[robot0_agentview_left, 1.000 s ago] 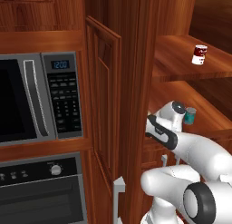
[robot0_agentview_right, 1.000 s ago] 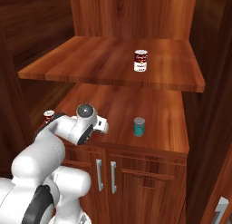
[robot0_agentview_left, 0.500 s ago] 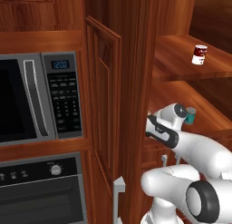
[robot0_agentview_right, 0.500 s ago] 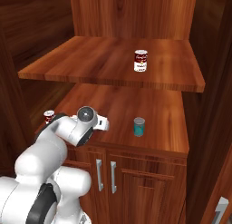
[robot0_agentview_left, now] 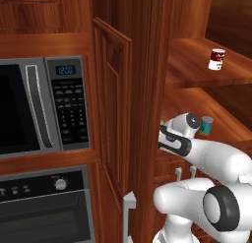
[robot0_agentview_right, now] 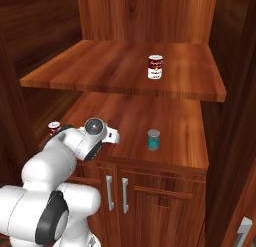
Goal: Stack two cans on top of the other two cans in the cabinet.
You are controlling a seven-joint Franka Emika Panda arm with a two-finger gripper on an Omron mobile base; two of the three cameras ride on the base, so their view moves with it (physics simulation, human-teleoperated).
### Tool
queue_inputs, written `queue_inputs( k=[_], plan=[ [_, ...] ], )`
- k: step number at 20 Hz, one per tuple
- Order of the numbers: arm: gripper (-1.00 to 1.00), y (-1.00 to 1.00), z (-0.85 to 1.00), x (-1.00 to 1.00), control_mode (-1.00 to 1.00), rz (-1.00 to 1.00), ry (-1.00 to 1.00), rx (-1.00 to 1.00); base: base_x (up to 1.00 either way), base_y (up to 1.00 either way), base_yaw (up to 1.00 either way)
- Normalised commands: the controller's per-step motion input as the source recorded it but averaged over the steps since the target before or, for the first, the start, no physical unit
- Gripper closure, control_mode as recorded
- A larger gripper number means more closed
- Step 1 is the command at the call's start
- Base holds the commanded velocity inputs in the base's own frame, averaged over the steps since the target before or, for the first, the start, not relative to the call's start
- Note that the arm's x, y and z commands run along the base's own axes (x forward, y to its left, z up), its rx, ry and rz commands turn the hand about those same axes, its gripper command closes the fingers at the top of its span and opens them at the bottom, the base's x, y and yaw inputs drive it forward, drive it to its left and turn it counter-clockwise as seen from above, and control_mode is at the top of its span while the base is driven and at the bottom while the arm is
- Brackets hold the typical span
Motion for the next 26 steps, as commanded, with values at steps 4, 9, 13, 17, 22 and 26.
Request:
queue_inputs(
  k=[4,9,13,17,22,26],
  plan=[
    [-1.0,0.05,-0.04,0.1,-1.0,0.0,0.0,0.01,0.0,0.0,0.0],
    [-1.0,0.02,-0.02,0.09,-1.0,0.0,0.0,0.0,0.0,0.0,0.0],
    [-1.0,0.0,0.0,0.09,-1.0,0.0,-0.03,0.0,0.0,0.0,0.0],
    [-1.0,0.0,0.0,0.12,-1.0,0.0,-0.04,0.0,0.0,0.0,0.0],
    [-1.0,0.0,0.0,0.13,-1.0,0.0,-0.02,0.0,0.0,0.0,0.0],
    [-1.0,0.0,-0.01,0.15,-1.0,0.0,0.0,0.0,0.0,0.0,0.0]
  ],
)
